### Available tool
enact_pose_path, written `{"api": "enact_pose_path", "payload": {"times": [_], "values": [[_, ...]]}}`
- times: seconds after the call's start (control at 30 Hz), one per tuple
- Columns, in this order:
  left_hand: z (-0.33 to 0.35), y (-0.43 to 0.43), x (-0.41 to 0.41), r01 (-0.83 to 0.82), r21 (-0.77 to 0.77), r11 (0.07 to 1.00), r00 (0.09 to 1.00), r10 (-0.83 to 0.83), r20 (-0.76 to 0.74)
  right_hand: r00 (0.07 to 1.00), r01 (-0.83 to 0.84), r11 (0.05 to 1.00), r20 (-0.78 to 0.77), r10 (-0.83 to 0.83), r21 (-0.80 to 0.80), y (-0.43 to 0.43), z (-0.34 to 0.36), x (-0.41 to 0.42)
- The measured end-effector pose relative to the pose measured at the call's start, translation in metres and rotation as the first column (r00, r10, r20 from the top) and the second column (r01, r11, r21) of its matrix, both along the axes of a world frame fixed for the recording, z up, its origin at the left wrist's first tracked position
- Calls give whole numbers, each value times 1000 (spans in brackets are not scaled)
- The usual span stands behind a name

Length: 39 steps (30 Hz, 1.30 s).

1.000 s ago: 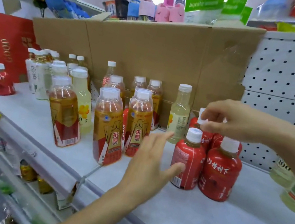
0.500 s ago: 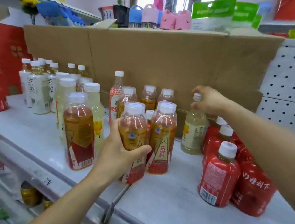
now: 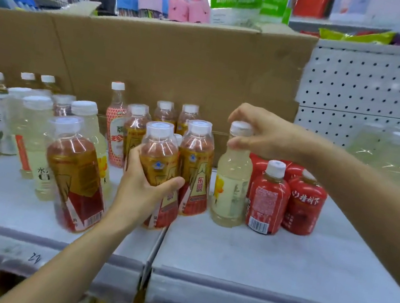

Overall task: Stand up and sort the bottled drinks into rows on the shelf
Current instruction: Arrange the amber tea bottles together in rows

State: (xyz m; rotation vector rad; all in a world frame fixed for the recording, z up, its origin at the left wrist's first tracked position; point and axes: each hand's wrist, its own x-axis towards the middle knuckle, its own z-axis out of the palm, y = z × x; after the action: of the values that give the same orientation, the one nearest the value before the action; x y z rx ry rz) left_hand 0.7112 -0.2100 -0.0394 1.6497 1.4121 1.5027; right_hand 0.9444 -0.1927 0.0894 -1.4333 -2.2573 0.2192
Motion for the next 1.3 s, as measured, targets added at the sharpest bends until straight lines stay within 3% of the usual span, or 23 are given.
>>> {"api": "enact_pose_path", "payload": {"times": [0.1,0.2,0.37,0.47,0.6,0.77,1.0,1.2,1.3], "values": [[-1,1,0,26,12,1000,999,-26,34,999,29,1000,-43,-29,2,-28,-3,1],[-2,-3,6,42,11,999,997,-42,59,976,84,995,-204,-71,57,-51,-16,3],[-5,-16,20,53,34,998,993,-56,100,836,53,990,-536,-114,-128,-67,-79,-9],[-7,-25,30,72,33,997,989,-76,129,764,59,991,-634,-122,-119,-71,-101,-10],[-8,-37,53,104,9,995,984,-104,141,768,105,993,-630,-120,-61,-89,-103,17],[-5,-48,84,123,-19,992,984,-119,133,744,267,962,-621,-244,-59,-122,-104,99],[-2,-55,94,87,-38,995,992,-83,96,596,547,836,-685,-418,-34,-107,-112,199],[3,-63,95,77,-69,995,991,-69,111,550,663,747,-644,-532,-50,-76,-117,222],[0,-67,94,81,-97,992,993,-72,93,576,757,632,-629,-522,169,-89,-118,198]]}}
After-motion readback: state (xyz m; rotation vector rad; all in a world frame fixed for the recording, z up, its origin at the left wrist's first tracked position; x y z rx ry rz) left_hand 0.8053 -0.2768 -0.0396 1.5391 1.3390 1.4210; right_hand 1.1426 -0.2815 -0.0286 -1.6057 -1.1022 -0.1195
